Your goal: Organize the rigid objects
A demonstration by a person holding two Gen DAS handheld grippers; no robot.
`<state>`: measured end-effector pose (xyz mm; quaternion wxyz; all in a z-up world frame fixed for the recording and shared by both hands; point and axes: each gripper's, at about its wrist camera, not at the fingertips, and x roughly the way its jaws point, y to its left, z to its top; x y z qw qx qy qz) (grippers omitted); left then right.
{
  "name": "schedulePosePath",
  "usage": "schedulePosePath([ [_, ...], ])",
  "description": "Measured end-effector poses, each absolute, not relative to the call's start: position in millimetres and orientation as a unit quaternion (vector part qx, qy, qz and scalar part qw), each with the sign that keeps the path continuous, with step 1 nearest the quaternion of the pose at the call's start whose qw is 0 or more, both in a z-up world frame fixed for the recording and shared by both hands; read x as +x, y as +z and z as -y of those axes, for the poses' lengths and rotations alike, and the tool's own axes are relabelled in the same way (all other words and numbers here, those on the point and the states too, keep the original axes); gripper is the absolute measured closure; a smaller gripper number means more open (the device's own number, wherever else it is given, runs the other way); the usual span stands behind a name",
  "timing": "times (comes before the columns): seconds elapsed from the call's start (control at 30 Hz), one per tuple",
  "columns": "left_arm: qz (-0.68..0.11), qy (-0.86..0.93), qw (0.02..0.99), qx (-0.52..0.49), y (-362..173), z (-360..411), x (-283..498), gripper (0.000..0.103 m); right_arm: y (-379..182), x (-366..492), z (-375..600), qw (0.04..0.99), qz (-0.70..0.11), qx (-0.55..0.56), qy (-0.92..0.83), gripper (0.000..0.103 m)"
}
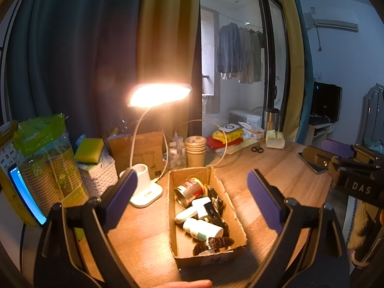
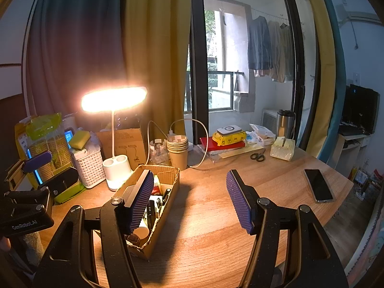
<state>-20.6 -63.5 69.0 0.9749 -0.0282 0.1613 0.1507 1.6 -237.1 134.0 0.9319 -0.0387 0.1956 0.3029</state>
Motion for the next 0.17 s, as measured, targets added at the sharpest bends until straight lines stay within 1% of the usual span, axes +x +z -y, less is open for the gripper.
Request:
schedulePosePath([
  [0.17,-0.168,0.149,0.974,-0.032,66.5,62.5,-19.3,0.009,131.5,3.7,237.3,0.931,-0.199,-0.037,0.303,0.037],
])
